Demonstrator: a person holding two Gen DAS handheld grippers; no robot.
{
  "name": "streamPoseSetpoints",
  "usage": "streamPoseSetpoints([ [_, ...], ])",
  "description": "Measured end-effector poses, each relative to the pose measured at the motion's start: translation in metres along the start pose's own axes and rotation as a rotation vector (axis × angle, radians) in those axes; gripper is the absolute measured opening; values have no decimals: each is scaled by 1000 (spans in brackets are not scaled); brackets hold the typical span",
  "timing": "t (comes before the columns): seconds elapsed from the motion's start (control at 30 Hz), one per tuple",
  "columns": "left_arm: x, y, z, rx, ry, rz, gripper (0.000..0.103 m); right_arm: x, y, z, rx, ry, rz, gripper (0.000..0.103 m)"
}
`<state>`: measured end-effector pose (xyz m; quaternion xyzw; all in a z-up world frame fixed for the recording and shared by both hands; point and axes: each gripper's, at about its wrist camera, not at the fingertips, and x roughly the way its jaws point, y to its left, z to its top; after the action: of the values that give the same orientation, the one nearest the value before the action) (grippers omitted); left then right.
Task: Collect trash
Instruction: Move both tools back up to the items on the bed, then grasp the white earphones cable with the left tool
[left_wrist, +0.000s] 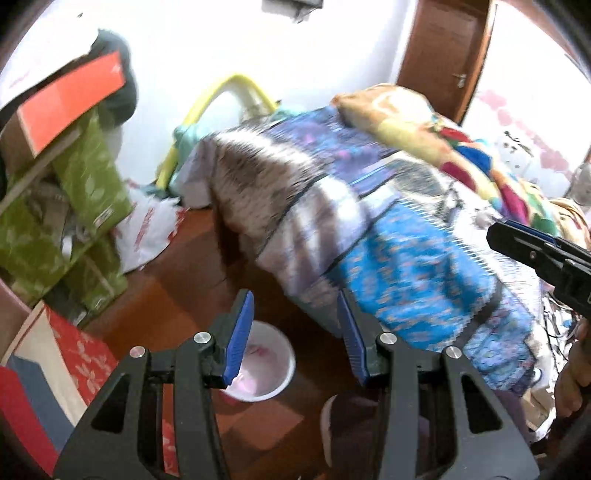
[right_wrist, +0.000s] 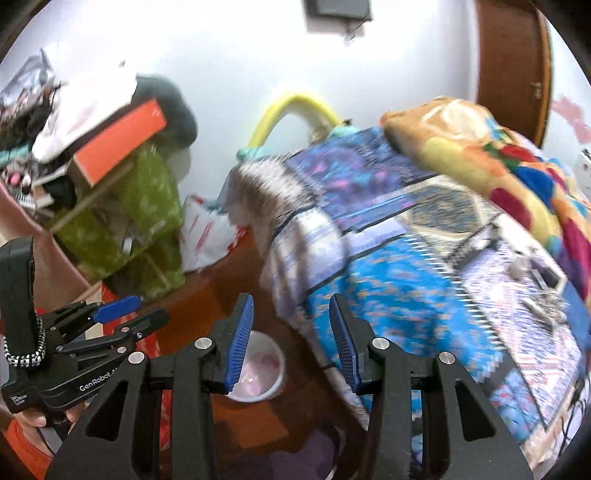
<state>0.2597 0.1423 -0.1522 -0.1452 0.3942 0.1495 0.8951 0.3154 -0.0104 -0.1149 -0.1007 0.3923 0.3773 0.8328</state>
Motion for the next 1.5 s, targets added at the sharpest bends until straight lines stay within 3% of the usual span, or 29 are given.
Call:
streamPoseSetpoints([
  [0.33, -20, -95, 22, 124, -75, -120, 48, -84, -78, -18, 117, -146, -171, 40],
  [0.7, 18, -217, 41, 263, -48, -264, 52, -124, -177, -50, 258, -174, -334, 40],
  [1.1, 99, -330, 43, 388, 72, -371, 53, -123, -286, -85, 409, -134, -424, 40],
  [1.5, 190, -402, 50, 445, 161, -396, 61, -88, -367, -93, 504, -101, -408, 40],
])
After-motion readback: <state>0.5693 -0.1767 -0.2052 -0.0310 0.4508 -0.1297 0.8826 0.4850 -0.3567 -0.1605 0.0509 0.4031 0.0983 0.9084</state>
